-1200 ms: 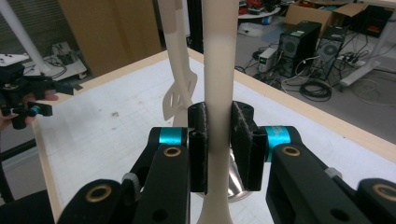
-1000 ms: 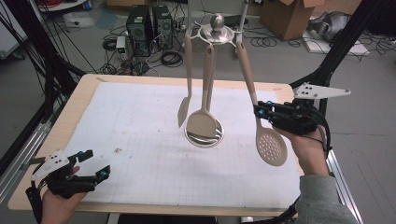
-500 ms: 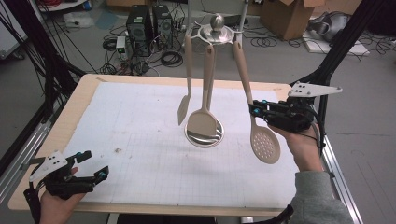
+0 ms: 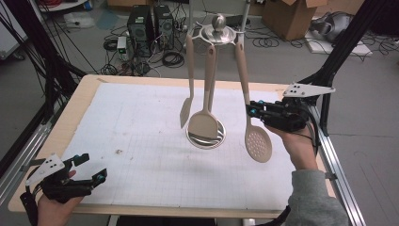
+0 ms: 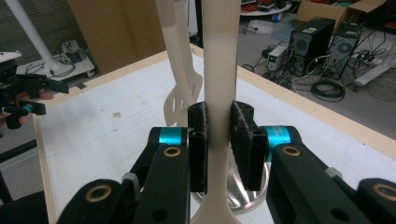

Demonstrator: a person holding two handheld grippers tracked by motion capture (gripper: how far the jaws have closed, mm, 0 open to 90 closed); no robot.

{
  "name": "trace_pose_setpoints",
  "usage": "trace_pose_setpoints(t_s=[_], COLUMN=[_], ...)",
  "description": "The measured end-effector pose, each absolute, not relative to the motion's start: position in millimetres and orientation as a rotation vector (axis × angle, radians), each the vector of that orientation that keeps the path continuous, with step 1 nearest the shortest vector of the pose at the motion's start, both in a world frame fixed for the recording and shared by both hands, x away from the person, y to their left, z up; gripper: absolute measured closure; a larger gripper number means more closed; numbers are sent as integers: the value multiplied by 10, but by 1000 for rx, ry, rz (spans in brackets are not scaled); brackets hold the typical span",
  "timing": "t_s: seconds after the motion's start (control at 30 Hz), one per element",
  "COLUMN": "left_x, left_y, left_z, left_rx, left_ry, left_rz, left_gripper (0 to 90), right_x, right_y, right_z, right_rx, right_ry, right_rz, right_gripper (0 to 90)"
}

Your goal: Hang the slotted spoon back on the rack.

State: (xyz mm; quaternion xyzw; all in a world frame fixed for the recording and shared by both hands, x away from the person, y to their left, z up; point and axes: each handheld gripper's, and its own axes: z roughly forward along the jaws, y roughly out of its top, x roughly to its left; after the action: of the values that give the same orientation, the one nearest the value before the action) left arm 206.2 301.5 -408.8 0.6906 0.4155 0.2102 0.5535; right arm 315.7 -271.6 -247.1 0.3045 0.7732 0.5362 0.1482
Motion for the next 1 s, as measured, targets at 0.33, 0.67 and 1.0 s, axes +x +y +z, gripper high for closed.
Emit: trace_pose_setpoints(t_s=[0.33,0.67,1.0], left_x=[2014,1967,1936], left_y=[3061,3110,3141], left_z=[-4087,-4083,-4084], left_rx=[1630,1623,1618], left_ry=[992,1002,1010], left_rz=[507,517,522], left_gripper=[61,61,61], right_x=[3226,3308,3380], right_y=[-2635,-2545,-2457], right_z=[-2515,-2550,-2587], right_rx=[874,865,862], right_ry=[2235,2242,2247], right_rz=[1538,1525,1532], right_gripper=[773,772,772])
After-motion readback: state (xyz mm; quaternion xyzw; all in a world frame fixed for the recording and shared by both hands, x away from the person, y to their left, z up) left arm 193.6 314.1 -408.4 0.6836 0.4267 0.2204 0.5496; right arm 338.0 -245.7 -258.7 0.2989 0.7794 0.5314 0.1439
